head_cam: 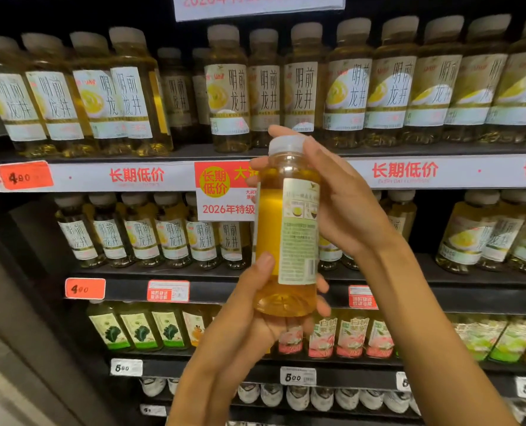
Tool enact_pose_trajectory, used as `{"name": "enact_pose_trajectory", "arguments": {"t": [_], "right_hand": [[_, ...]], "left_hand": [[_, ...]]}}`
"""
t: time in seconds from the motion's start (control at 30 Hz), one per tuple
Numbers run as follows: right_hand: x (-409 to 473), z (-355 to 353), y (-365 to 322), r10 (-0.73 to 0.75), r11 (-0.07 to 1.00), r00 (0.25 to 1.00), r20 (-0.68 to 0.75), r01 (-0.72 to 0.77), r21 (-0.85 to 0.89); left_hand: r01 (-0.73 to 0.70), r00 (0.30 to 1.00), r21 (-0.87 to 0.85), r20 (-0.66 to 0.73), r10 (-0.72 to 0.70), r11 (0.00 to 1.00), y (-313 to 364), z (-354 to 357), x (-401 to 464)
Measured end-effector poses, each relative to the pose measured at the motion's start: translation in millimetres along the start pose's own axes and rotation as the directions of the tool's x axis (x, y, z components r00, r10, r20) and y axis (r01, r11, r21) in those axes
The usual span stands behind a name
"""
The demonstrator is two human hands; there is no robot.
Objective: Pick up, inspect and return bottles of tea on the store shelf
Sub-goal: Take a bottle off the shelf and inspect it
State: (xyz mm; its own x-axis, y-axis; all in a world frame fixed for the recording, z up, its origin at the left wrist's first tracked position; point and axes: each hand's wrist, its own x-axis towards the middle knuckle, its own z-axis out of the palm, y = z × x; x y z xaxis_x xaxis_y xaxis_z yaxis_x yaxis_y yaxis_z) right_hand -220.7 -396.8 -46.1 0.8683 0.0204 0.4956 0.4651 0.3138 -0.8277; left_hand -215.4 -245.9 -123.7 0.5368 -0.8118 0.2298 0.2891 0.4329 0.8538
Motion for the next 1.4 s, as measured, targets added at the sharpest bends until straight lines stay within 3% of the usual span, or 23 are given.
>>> {"name": "enact_pose_trajectory", "arguments": {"t": [0.1,0.2,0.3,0.37,0.47,0.53,0.6,0.67,0.77,0.9,0.97,1.03,1.1,1.2,1.3,1.4], "right_hand": [[-3,2,-2,-0.089,0.996,0.996,-0.027,0.089,-0.008],[-5,5,-7,-0.195,0.976,0.974,-0.113,0.182,-0.121],[-3,11,-8,-0.213,0.970,0.964,-0.161,0.189,-0.151],[0,10,-10,-0.189,0.972,0.968,-0.164,0.161,-0.169],[5,7,-15,-0.091,0.992,0.991,-0.093,0.083,-0.091],[7,6,-14,-0.014,0.999,0.998,-0.067,0.016,0.036],[6,3,-11,0.006,0.997,0.998,-0.063,-0.001,0.078],[4,1,-10,-0.038,0.999,0.996,-0.084,0.040,0.026],[0,1,-14,-0.106,0.991,0.983,-0.148,0.093,-0.093],[-1,6,-11,-0.139,0.961,0.971,-0.194,0.085,-0.263],[0,8,-12,-0.117,0.942,0.981,-0.158,0.059,-0.330],[0,8,-13,-0.092,0.950,0.985,-0.144,0.044,-0.308],[0,7,-12,-0.088,0.978,0.985,-0.150,0.058,-0.199],[2,8,-10,-0.056,0.996,0.992,-0.117,0.048,-0.076],[3,10,-11,-0.058,0.996,0.996,-0.061,0.054,-0.071],[-1,11,-15,-0.133,0.987,0.989,-0.059,0.127,-0.098]], "left_hand": [[-0.073,0.988,0.127,-0.122,0.089,0.989,-1,-5,-1],[-0.147,0.965,0.440,-0.133,0.226,0.886,6,-1,1],[-0.185,0.922,0.547,-0.192,0.337,0.817,5,2,7],[-0.183,0.923,0.442,-0.230,0.308,0.878,1,4,9],[-0.161,0.982,0.060,-0.091,0.166,0.985,-1,11,8],[-0.068,0.998,-0.152,-0.001,0.069,0.986,-2,12,8],[-0.034,0.999,-0.192,-0.002,0.034,0.981,-4,9,10],[-0.089,0.987,0.021,-0.134,0.091,0.996,-6,0,10],[-0.096,0.954,0.405,-0.224,0.201,0.909,-4,0,9],[-0.169,0.912,0.589,-0.210,0.352,0.790,-6,3,15],[-0.162,0.902,0.530,-0.263,0.342,0.833,-6,4,16],[-0.145,0.940,0.313,-0.253,0.229,0.939,-4,4,15],[-0.098,0.991,0.002,-0.094,0.098,0.995,0,5,13],[0.117,0.978,-0.371,0.206,-0.041,0.921,2,5,12],[0.143,0.968,-0.374,0.246,-0.051,0.916,0,1,11],[0.005,1.000,-0.137,0.021,-0.002,0.991,0,-4,10]]}}
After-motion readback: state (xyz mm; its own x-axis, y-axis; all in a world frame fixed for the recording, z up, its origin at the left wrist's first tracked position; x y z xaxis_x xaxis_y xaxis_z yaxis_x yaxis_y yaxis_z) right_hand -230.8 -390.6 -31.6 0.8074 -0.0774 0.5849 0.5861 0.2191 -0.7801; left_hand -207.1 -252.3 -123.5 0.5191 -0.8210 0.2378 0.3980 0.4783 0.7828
